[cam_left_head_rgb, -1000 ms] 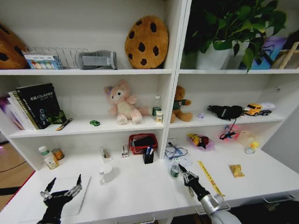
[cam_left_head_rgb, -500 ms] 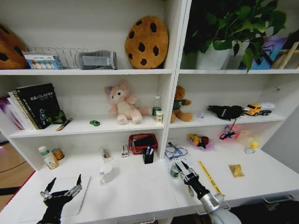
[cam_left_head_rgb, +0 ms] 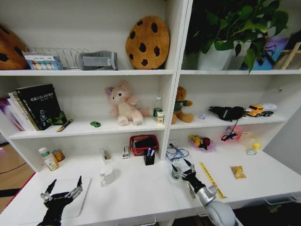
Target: Organize the objects on the table.
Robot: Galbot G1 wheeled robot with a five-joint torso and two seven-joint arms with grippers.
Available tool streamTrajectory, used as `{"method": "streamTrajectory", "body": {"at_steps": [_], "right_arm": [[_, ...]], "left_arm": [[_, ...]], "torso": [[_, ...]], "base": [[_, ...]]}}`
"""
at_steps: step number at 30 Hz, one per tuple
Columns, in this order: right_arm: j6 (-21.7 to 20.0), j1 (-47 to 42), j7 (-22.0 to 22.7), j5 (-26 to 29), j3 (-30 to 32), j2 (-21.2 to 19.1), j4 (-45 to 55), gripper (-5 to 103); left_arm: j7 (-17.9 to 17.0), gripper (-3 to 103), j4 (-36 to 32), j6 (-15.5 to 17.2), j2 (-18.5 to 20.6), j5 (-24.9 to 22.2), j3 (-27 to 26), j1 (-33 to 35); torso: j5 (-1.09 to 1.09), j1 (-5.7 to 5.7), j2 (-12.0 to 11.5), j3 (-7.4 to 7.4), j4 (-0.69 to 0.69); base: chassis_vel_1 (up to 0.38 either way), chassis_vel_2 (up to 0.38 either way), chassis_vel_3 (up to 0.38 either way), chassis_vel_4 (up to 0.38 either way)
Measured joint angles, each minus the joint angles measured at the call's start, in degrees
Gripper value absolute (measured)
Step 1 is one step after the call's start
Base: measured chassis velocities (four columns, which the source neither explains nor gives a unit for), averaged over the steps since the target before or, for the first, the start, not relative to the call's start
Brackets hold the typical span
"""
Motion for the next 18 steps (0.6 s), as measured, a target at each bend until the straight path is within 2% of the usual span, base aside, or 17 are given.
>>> {"method": "streamTrajectory", "body": {"at_steps": [2,3,6,8,9,10,12,14,15,16,18], "right_arm": [[0.2,0.7,0.0,-0.4,-0.4,0.3,-0.8,90],[0.2,0.7,0.0,-0.4,-0.4,0.3,-0.8,90],[0.4,0.9,0.1,-0.4,-0.4,0.3,-1.0,74],[0.5,0.8,0.1,-0.4,-0.4,0.3,-1.0,74],[0.6,0.7,0.1,-0.5,-0.4,0.3,-1.0,63],[0.6,0.7,0.1,-0.5,-0.4,0.3,-1.0,63],[0.7,0.4,0.0,-0.5,-0.3,0.4,-0.9,52],[0.8,0.3,-0.1,-0.5,-0.2,0.5,-0.7,52],[0.8,0.1,-0.2,-0.5,-0.2,0.6,-0.4,42],[0.8,0.1,-0.2,-0.5,-0.2,0.6,-0.4,42],[0.9,-0.6,-0.4,-0.5,0.2,0.8,0.2,32]], "left_arm": [[0.0,100,0.0,0.0,0.0,0.0,0.0,0.0],[0.0,100,0.0,0.0,0.0,0.0,0.0,0.0],[0.0,100,0.0,0.0,0.0,0.0,0.0,0.0],[0.0,100,0.0,0.0,0.0,0.0,0.0,0.0],[0.0,100,0.0,0.0,0.0,0.0,0.0,0.0],[0.0,100,0.0,0.0,0.0,0.0,0.0,0.0],[0.0,100,0.0,0.0,0.0,0.0,0.0,0.0],[0.0,100,0.0,0.0,0.0,0.0,0.0,0.0],[0.0,100,0.0,0.0,0.0,0.0,0.0,0.0],[0.0,100,0.0,0.0,0.0,0.0,0.0,0.0],[0.0,100,0.0,0.0,0.0,0.0,0.0,0.0]], "torso": [[0.00,0.00,0.0,0.00,0.00],[0.00,0.00,0.0,0.00,0.00],[0.00,0.00,0.0,0.00,0.00],[0.00,0.00,0.0,0.00,0.00],[0.00,0.00,0.0,0.00,0.00],[0.00,0.00,0.0,0.00,0.00],[0.00,0.00,0.0,0.00,0.00],[0.00,0.00,0.0,0.00,0.00],[0.00,0.00,0.0,0.00,0.00],[0.00,0.00,0.0,0.00,0.00],[0.00,0.00,0.0,0.00,0.00]], "base": [[0.000,0.000,0.000,0.000],[0.000,0.000,0.000,0.000],[0.000,0.000,0.000,0.000],[0.000,0.000,0.000,0.000],[0.000,0.000,0.000,0.000],[0.000,0.000,0.000,0.000],[0.000,0.000,0.000,0.000],[0.000,0.000,0.000,0.000],[0.000,0.000,0.000,0.000],[0.000,0.000,0.000,0.000],[0.000,0.000,0.000,0.000]]}}
